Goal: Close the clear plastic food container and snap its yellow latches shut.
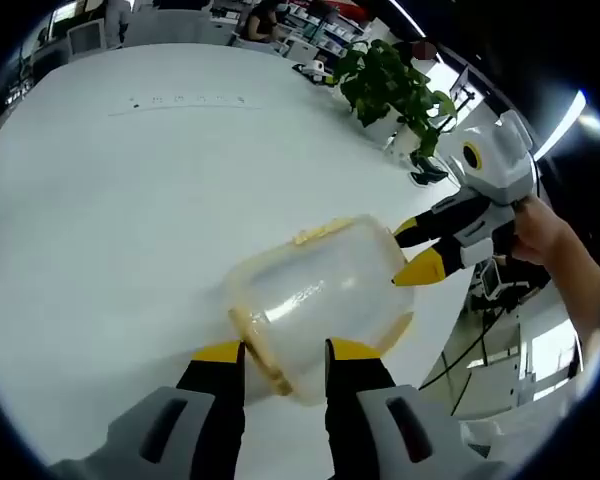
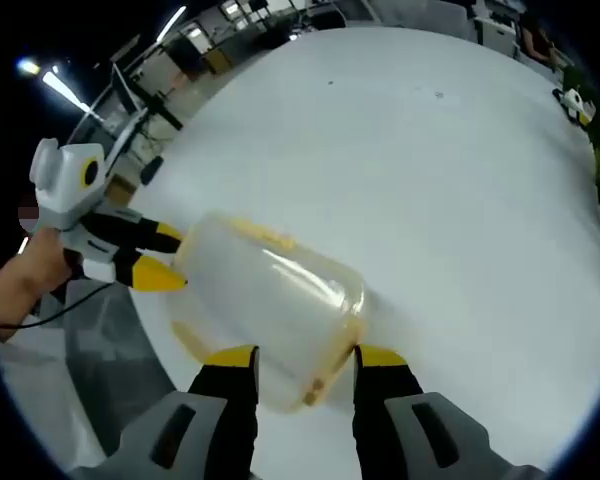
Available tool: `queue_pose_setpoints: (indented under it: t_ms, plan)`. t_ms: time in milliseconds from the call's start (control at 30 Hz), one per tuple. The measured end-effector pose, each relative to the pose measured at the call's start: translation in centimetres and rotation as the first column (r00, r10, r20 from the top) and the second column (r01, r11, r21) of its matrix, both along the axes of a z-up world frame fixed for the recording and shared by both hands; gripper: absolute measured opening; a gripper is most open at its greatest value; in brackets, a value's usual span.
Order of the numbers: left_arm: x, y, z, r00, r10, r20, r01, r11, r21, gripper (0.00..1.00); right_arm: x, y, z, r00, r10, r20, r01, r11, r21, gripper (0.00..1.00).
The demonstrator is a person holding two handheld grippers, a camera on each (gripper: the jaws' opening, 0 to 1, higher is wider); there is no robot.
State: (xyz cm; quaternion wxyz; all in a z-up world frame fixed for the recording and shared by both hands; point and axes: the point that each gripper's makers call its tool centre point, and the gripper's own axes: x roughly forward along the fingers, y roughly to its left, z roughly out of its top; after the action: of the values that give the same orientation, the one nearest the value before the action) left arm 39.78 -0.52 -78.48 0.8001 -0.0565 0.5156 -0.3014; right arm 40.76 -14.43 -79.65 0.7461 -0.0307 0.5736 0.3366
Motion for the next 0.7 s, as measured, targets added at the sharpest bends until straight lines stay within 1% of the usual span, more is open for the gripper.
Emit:
queue_pose_setpoints:
  t_ms: [33, 67, 100, 133, 167, 200, 233, 267, 300, 433, 633, 667, 700]
  plan:
    - [0.0, -0.1, 0.0, 1.000, -0.005, 0.001, 0.005, 1.000, 0.006, 0.27, 0.0, 0.0, 0.0, 1.000, 0.007, -0.010, -0.007, 1.000, -0.007, 0.34]
    - [0.2, -0.3, -0.6, 1.000, -0.004, -0.002, 0.004, 1.000, 0.010, 0.27, -0.1, 0.1, -0.1, 0.999, -0.010, -0.030, 0.010, 1.000, -0.004, 0.34]
    - [0.3, -0.2, -0.7, 1.000, 0.007, -0.004, -0.007, 1.000, 0.010, 0.27, -0.2, 0.1, -0.1, 0.999, -0.014, -0.030, 0.014, 1.000, 0.006, 0.33]
    - [0.5, -0.1, -1.0, 1.000, 0.017, -0.005, -0.017, 1.000, 0.010, 0.27, -0.8, 0.2, -0.2, 0.998, -0.020, -0.058, 0.022, 0.999, 0.026, 0.32]
    - [0.6, 0.0, -0.9, 1.000, 0.021, 0.005, -0.021, 1.000, 0.012, 0.26, -1.1, 0.5, -0.4, 0.991, -0.086, -0.101, 0.090, 0.995, 0.038, 0.31]
    - [0.6, 0.0, -0.9, 1.000, 0.010, 0.007, -0.011, 1.000, 0.015, 0.26, -0.7, 0.3, -0.5, 0.995, -0.067, -0.072, 0.069, 0.997, 0.028, 0.31]
    - [0.6, 0.0, -0.9, 1.000, 0.006, 0.004, -0.006, 1.000, 0.016, 0.26, -0.8, 0.5, -0.5, 0.994, -0.075, -0.073, 0.077, 0.997, 0.018, 0.31]
    - [0.8, 0.0, -1.1, 1.000, 0.000, -0.011, 0.000, 1.000, 0.019, 0.26, -0.9, 0.7, -0.5, 0.995, -0.070, -0.073, 0.070, 0.997, 0.008, 0.32]
    - [0.8, 0.0, -1.0, 1.000, -0.010, -0.013, 0.011, 1.000, 0.020, 0.26, -1.1, 0.8, -0.5, 0.993, -0.084, -0.077, 0.085, 0.996, 0.002, 0.32]
    - [0.9, 0.1, -1.0, 0.999, -0.032, -0.014, 0.033, 0.999, 0.016, 0.26, -1.1, 0.8, -0.5, 0.990, -0.127, -0.066, 0.129, 0.991, 0.026, 0.33]
    - [1.0, 0.2, -1.0, 0.999, -0.049, -0.014, 0.050, 0.999, 0.010, 0.27, -1.3, 1.2, -0.5, 0.986, -0.159, -0.054, 0.161, 0.987, 0.021, 0.35]
    - [1.0, 0.2, -1.0, 0.999, -0.048, -0.013, 0.048, 0.999, 0.009, 0.27, -1.2, 1.2, -0.5, 0.985, -0.163, -0.051, 0.165, 0.986, 0.025, 0.36]
    - [1.0, 0.2, -1.0, 0.999, -0.049, -0.010, 0.049, 0.999, 0.007, 0.27, -1.2, 1.4, -0.6, 0.981, -0.187, -0.052, 0.189, 0.981, 0.046, 0.37]
